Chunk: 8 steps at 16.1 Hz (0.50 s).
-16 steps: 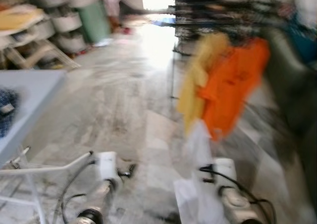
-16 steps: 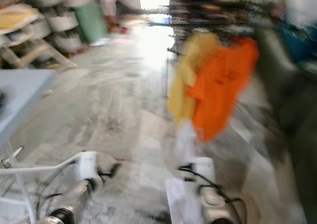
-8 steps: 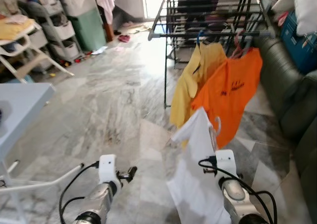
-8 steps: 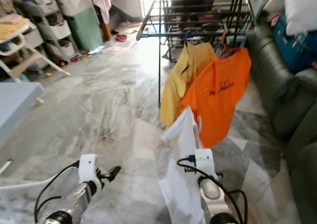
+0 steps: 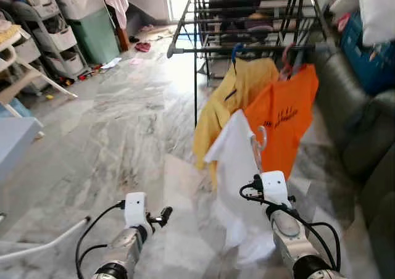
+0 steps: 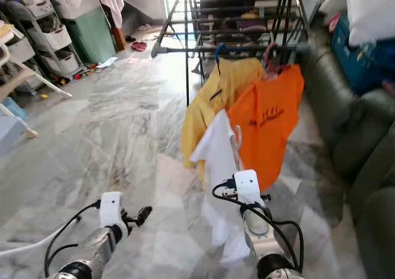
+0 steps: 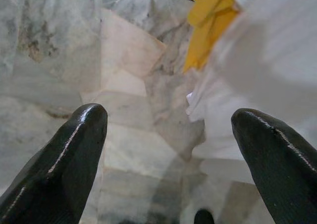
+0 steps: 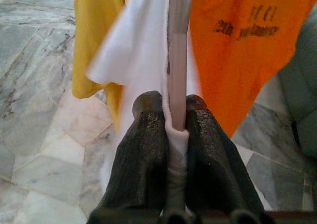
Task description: Hang hanger
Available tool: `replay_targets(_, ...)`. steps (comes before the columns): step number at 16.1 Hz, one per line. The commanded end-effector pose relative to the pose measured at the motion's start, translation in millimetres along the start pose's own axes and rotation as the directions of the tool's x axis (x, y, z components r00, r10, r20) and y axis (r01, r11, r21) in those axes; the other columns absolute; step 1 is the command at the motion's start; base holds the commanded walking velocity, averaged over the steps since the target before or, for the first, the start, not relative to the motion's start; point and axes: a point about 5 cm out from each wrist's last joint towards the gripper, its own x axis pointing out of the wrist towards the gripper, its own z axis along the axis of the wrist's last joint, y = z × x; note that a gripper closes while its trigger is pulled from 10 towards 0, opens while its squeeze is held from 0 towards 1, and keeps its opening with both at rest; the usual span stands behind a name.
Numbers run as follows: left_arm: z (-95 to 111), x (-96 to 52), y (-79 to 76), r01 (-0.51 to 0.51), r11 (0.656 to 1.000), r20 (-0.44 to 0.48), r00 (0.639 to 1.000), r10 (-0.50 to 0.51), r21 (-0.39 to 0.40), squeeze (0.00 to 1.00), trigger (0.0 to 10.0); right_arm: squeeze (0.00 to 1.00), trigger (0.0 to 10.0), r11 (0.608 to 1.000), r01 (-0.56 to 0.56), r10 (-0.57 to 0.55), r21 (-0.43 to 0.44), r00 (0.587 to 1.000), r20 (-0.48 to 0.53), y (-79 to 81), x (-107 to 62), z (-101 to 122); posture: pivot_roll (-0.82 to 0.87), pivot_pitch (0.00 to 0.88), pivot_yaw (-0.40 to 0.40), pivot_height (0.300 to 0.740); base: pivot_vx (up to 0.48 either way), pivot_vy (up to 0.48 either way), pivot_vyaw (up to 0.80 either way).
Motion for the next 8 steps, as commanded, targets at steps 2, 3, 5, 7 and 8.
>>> replay_targets(2, -0.5, -3.5, 13.7, -0.045, 0.999, -0.014, 0.999, 0.045, 0.014, 0.00, 10.0, 0.00, 10.0, 0.999, -0.030, 0.029, 0.017, 0.999, 0.031, 13.3, 1.9, 6.6, -0.17, 0.000, 0.088, 0.740, 0.122, 0.000, 0.00)
replay_targets(3, -2.0, -3.9, 14.2, -0.048, 0.999, -0.022, 0.999, 0.048, 0.006, 0.00, 10.0, 0.00, 10.0, 0.999, -0.030, 0.029, 0.027, 0.999, 0.015, 13.3, 0.5, 3.3, -0.17, 0.000, 0.088, 0.740, 0.000, 0.000, 0.00)
replay_targets(5, -1.5, -4.0, 14.4, -0.044, 0.999, -0.017, 0.999, 0.044, 0.001, 0.00, 10.0, 0.00, 10.0, 0.999, -0.030, 0.030, 0.037, 1.000, 0.001, 13.3, -0.2, 0.8, -0.17, 0.000, 0.089, 0.740, 0.000, 0.321, 0.00)
replay_targets(7, -0.5, -3.8, 14.7, -0.043, 0.999, -0.016, 0.999, 0.043, -0.003, 0.00, 10.0, 0.00, 10.0, 0.999, -0.032, 0.032, 0.040, 0.999, -0.005, 13.7, -0.5, -0.2, -0.18, 0.000, 0.090, 0.740, 0.000, 0.465, 0.00)
replay_targets(8, 0.1, -3.5, 14.5, -0.042, 0.999, -0.015, 0.999, 0.042, -0.004, 0.00, 10.0, 0.00, 10.0, 0.999, -0.031, 0.032, 0.042, 0.999, -0.009, 14.2, -0.5, -0.6, -0.18, 0.000, 0.092, 0.740, 0.000, 0.480, 0.00)
